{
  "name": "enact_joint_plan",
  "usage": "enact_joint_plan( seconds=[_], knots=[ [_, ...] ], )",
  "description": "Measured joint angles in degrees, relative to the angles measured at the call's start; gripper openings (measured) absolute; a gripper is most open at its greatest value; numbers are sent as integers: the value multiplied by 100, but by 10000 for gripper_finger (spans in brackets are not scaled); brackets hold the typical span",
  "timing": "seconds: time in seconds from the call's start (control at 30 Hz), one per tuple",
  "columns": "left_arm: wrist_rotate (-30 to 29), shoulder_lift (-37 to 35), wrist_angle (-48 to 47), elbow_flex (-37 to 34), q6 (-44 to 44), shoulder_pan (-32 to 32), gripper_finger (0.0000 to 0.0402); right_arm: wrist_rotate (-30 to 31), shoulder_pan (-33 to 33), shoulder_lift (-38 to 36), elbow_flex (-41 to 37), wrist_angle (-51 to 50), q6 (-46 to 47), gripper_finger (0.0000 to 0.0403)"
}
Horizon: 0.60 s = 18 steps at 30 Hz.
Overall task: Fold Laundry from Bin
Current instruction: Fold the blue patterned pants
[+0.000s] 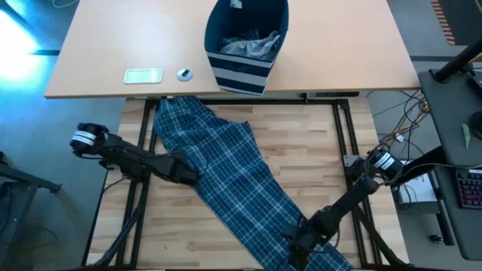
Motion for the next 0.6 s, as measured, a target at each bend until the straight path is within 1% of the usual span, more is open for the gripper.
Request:
enact_joint_plan(
  seconds=[0.07, 0.17, 0.2, 0.27, 0.33, 0.4, 0.5, 0.6],
  knots=[
    [3, -145, -399, 315, 192, 2, 35, 273, -38, -165, 16, -144, 0, 9],
    [-107, -380, -981, 791, 364, 71, 76, 768, -139, -444, 55, -172, 22, 9],
    [-183, -468, -1049, 914, 405, 121, 91, 892, -153, -518, 57, -199, 26, 9],
    [-237, -642, -831, 1045, 591, 280, 122, 1039, -204, -577, 57, -236, 24, 9],
    [-252, -716, -394, 1026, 871, 542, 146, 1060, -251, -580, 57, -238, -26, 9],
    [-299, -718, 306, 848, 1129, 858, 164, 1217, -314, -569, 69, -223, -79, 9],
    [-363, -495, 1869, 467, 1664, 1352, 176, 1485, -363, -554, 66, -196, -120, 9],
    [-488, -33, 3216, 102, 1966, 1814, 178, 1738, -400, -452, 56, -236, -77, 9]
  ],
)
